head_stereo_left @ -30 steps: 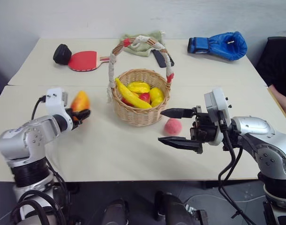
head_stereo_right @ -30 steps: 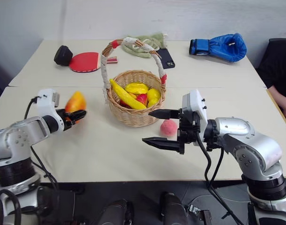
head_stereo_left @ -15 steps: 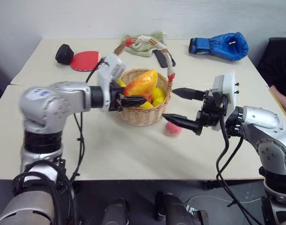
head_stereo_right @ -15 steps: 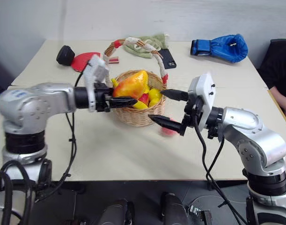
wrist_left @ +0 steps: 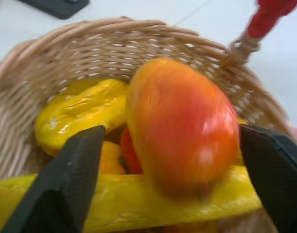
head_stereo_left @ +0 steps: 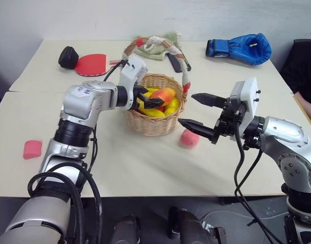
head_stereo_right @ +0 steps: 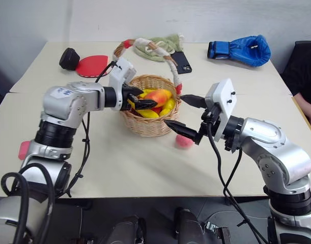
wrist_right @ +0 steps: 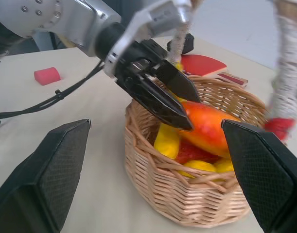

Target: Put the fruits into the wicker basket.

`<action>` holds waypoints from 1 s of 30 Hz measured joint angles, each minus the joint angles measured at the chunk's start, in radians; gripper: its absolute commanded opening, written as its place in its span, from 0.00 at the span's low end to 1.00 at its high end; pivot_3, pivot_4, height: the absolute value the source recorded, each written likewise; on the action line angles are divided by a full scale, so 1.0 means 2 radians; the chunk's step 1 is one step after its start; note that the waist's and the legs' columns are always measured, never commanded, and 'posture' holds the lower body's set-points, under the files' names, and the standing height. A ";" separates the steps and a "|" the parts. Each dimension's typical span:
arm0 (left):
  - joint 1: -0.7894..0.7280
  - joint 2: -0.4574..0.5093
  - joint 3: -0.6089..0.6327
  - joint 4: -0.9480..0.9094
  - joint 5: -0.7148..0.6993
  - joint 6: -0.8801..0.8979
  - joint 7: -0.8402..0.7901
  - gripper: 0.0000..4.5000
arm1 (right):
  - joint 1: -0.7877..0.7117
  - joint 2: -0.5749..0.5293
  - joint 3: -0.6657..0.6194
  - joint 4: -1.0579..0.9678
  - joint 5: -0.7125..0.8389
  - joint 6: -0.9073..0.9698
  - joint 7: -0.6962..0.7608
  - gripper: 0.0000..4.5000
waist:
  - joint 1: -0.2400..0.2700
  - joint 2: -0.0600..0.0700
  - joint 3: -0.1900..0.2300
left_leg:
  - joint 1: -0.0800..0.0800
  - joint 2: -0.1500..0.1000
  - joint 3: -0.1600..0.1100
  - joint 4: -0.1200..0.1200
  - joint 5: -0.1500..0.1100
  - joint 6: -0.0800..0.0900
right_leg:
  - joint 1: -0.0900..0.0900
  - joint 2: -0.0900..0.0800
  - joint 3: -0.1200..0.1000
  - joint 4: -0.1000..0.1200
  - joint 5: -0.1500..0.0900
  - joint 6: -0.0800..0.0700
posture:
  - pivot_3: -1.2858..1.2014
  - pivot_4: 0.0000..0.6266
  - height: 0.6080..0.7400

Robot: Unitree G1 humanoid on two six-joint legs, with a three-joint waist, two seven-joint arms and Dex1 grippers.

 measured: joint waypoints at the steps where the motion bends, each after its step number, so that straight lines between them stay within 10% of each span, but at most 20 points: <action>1: 0.010 0.011 0.012 -0.022 -0.010 0.009 -0.007 0.99 | 0.006 0.000 -0.002 0.000 0.000 0.001 -0.004 1.00 | 0.000 0.000 0.000 | 0.000 0.000 0.000 0.000 0.000 0.000 | 0.000 0.000 0.000 0.000 0.000 0.000 | 0.52 0.24 1.00; 7: 0.120 0.106 0.109 -0.153 -0.085 0.026 -0.077 0.99 | 0.097 -0.019 -0.048 -0.024 0.004 0.008 -0.012 1.00 | -0.002 0.000 0.000 | 0.000 0.001 0.000 0.000 0.000 0.000 | 0.000 0.000 0.001 0.000 0.000 0.000 | 0.52 0.24 1.00; 18: 0.298 0.233 0.203 -0.236 -0.141 -0.063 -0.232 0.99 | 0.402 -0.042 -0.375 0.007 0.055 0.032 0.091 1.00 | 0.011 0.001 0.000 | 0.003 0.001 0.001 0.000 -0.003 0.004 | 0.003 0.002 0.004 -0.004 0.000 0.001 | 0.52 0.24 1.00; 30: 0.286 0.202 0.149 -0.241 -0.141 -0.112 -0.224 0.99 | 0.205 0.000 -0.103 0.065 -0.059 -0.037 0.050 1.00 | -0.011 0.001 0.001 | 0.003 0.001 0.000 0.000 -0.001 -0.003 | 0.000 0.006 0.007 0.000 0.001 -0.002 | 0.52 0.24 1.00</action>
